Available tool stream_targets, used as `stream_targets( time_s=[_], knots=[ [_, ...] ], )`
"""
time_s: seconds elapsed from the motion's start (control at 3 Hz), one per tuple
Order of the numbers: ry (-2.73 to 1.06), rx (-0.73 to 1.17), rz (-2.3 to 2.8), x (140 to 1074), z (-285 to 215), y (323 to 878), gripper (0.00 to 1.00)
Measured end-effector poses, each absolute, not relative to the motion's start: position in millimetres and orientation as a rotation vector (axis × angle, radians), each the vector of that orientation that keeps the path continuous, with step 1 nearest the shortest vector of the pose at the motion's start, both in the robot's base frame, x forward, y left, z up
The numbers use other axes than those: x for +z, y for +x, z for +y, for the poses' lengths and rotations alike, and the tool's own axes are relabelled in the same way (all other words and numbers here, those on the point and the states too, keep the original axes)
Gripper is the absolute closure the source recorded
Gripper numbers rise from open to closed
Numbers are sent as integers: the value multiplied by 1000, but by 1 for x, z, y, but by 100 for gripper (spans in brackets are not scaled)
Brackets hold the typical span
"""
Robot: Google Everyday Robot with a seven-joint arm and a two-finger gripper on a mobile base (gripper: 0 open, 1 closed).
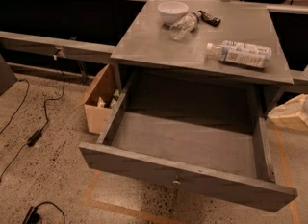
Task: Open top drawer
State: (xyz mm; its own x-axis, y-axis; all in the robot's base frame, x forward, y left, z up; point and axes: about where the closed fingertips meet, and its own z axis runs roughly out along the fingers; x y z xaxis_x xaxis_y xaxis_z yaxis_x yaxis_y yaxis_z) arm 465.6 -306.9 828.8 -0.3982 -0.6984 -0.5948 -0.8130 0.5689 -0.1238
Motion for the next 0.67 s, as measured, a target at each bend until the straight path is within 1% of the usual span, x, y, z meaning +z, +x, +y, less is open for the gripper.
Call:
stream_targets(
  time_s=[0.33, 0.67],
  knots=[
    [-1152, 190, 2178, 835, -316, 476, 81],
    [-1156, 191, 2176, 835, -314, 477, 50]
  ],
)
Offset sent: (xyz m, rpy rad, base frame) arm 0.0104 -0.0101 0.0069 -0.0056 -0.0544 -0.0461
